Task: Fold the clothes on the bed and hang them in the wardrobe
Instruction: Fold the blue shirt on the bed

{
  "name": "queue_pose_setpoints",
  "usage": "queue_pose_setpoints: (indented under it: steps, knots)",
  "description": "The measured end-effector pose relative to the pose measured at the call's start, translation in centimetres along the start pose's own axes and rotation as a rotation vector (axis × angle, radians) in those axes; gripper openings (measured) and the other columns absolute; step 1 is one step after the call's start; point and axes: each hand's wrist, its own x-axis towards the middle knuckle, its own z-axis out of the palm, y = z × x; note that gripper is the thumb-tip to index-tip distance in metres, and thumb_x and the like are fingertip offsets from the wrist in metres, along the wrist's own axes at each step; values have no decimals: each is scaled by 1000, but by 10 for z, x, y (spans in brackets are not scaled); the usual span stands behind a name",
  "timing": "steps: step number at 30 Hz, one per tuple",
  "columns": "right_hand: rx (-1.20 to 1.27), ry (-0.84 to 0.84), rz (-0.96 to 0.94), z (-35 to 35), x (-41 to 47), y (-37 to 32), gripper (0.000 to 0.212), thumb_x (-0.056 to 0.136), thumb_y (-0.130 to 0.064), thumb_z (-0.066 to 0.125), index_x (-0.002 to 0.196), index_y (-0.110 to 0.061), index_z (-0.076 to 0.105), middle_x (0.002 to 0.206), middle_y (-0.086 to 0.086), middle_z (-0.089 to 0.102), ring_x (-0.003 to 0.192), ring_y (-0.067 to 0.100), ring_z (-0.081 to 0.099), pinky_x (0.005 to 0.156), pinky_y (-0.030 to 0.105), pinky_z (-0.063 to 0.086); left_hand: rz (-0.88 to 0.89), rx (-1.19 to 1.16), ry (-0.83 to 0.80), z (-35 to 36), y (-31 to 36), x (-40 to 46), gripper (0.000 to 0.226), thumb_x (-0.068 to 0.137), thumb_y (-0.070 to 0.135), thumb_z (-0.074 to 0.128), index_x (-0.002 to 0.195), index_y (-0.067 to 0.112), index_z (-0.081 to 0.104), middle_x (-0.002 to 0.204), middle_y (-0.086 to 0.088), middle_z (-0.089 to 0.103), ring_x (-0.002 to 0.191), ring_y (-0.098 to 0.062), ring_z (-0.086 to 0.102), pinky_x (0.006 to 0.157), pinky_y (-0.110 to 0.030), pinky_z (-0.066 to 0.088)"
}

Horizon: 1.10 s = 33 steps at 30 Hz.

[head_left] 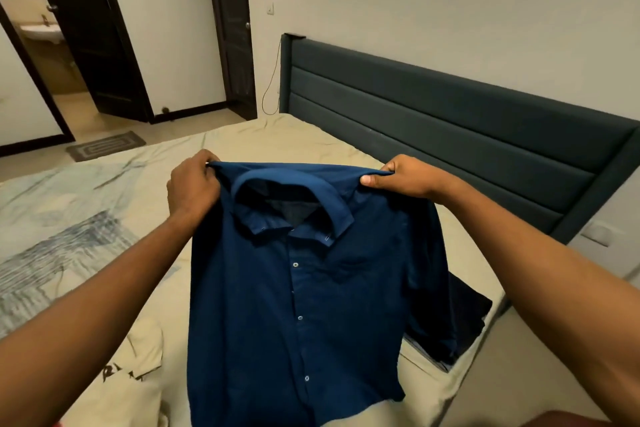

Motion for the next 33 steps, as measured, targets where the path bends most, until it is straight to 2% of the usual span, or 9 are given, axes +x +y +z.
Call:
queue_pose_setpoints:
  steps: [3,6,9,12,16,19,25,28,33]
  knots:
    - [49,-31,-1,-7,25,4,54,79,-63,71,70,-10,70,66,0,72,59,16,68,56,28,51,-78,-132,84,12,4,12,26,96,2,38,104,14,60,104,-15,65,89,-29,52,76,-35,34]
    - [55,55,-32,-17,71,13,76,74,-70,72,86,5,67,80,18,73,70,34,68,63,36,50,163,14,236,27,-5,36,16,100,9,39,108,10,53,95,-21,62,85,-40,55,69,-37,31]
    - [-156,134,-23,-3,126,36,63,87,-59,66,68,1,56,65,17,59,70,30,59,59,36,38,370,271,70,62,-40,69,20,105,28,41,101,10,48,89,-21,61,77,-43,57,61,-43,36]
    - [-263,65,28,32,187,64,54,93,-54,61,63,-9,54,63,10,55,76,36,60,61,38,38,410,499,-171,104,-77,104,32,103,43,39,91,14,45,88,-18,63,76,-41,59,60,-43,40]
    - [-297,214,26,53,269,69,40,97,-50,56,82,-14,65,96,18,68,94,40,63,69,37,44,386,592,-176,132,-85,173,39,102,47,41,95,11,54,94,-22,64,83,-42,61,64,-44,44]
    - [-290,465,-41,28,323,41,39,98,-49,54,107,-15,72,109,24,66,102,44,62,79,44,50,326,535,-2,124,-67,236,50,100,51,46,96,3,62,92,-33,62,85,-49,61,67,-50,47]
    - [-290,867,-227,-32,385,-5,42,100,-48,46,93,-11,65,96,19,68,91,42,63,72,46,48,202,302,331,86,-31,320,63,94,64,45,101,5,67,101,-26,66,89,-40,59,73,-47,41]
    - [-338,922,-301,-32,380,0,43,101,-46,43,92,-8,62,92,18,67,86,40,62,68,45,45,235,213,377,80,-30,321,62,94,63,44,100,6,67,92,-19,64,77,-22,49,64,-31,33]
    - [-427,783,-339,21,330,65,41,95,-41,36,86,-8,59,84,21,67,76,44,62,61,43,42,399,169,245,93,-54,238,50,95,52,54,83,4,63,72,-18,57,68,-18,45,62,-29,24]
